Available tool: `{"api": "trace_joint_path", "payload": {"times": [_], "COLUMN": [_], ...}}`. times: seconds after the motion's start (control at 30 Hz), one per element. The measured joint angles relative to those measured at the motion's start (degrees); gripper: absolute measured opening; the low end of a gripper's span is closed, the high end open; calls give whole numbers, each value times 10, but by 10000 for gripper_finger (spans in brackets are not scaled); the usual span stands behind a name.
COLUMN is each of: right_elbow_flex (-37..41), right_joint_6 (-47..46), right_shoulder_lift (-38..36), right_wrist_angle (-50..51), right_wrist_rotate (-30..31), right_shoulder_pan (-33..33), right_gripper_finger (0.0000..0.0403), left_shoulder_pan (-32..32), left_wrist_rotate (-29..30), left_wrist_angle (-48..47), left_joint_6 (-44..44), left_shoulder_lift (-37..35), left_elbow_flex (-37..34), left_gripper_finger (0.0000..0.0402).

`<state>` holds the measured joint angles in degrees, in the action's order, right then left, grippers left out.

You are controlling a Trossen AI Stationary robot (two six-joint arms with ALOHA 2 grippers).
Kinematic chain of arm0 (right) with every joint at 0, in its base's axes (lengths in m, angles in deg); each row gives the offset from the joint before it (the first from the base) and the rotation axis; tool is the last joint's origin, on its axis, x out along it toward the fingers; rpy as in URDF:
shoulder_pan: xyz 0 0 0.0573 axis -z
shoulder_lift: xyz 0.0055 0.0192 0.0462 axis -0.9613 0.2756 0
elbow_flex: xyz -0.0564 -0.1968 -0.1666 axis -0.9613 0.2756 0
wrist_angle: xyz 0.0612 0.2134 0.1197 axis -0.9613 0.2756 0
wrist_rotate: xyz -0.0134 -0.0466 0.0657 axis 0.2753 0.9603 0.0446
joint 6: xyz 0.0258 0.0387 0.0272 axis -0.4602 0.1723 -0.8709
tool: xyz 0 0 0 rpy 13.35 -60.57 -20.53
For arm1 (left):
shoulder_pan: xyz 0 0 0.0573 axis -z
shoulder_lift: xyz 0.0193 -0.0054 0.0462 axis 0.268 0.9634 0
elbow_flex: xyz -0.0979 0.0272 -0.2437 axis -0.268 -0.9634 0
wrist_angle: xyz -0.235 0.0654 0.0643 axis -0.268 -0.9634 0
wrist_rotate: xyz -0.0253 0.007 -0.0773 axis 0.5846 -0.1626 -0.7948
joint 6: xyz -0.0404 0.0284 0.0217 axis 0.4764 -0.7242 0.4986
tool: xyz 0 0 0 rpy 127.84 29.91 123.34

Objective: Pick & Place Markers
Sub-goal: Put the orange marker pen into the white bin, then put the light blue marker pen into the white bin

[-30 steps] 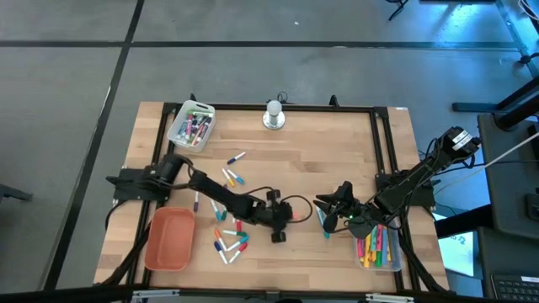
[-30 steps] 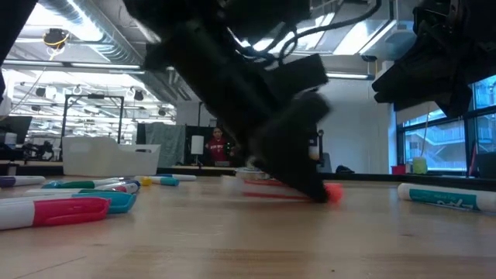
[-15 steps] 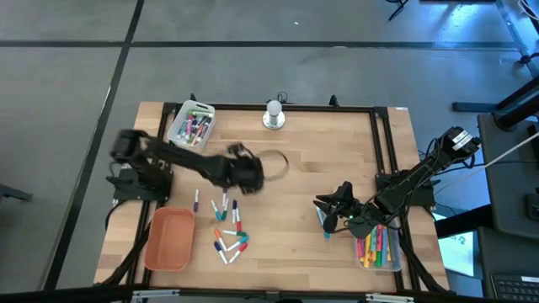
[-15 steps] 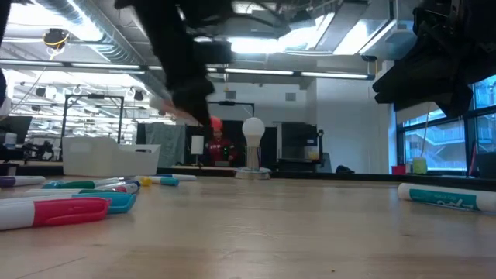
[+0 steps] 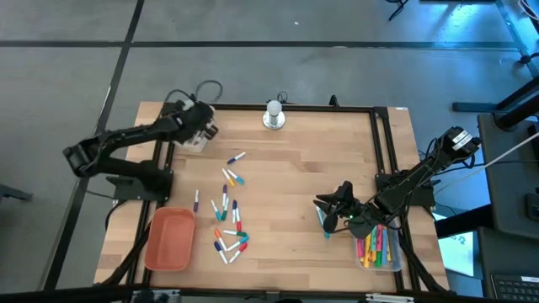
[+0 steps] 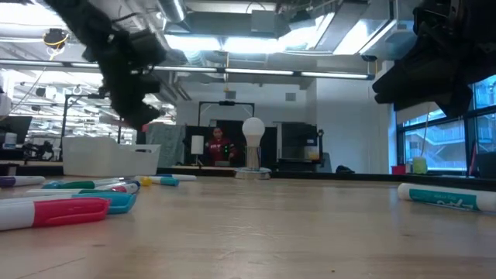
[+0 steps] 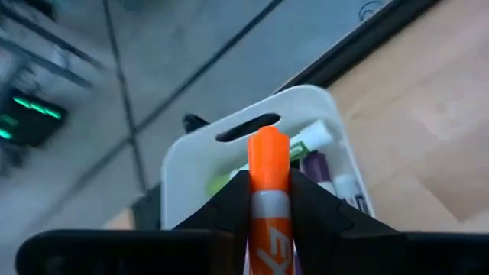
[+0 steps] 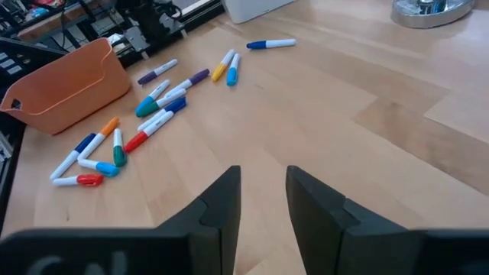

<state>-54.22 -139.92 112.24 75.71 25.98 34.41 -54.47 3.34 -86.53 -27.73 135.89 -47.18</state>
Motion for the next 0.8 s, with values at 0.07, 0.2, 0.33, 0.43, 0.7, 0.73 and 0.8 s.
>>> {"api": "trace_joint_path", "payload": {"times": [0.07,0.2,0.33,0.43,0.7,0.73,0.8], "right_elbow_flex": [0,0,0,0,0,0,0], "right_joint_6": [0,0,3,5,13,13,14], "right_shoulder_lift": [0,0,0,0,0,0,0], "right_wrist_angle": [0,0,0,0,0,0,0], "right_wrist_rotate": [4,5,5,5,10,15,26], "right_shoulder_pan": [0,0,0,0,0,0,0], "right_gripper_finger": [106,106,106,106,106,106,106], "left_shoulder_pan": [-50,-121,-157,-151,-16,13,75], "left_wrist_rotate": [-48,-100,-128,-157,-387,-396,-401], "left_wrist_angle": [45,72,72,73,160,185,239], "left_joint_6": [-6,2,2,7,78,79,79], "left_shoulder_lift": [-1,10,16,16,16,16,22], "left_elbow_flex": [-18,-31,-31,-31,-30,-30,-29], "left_gripper_finger": [78,101,121,135,148,147,148]}}
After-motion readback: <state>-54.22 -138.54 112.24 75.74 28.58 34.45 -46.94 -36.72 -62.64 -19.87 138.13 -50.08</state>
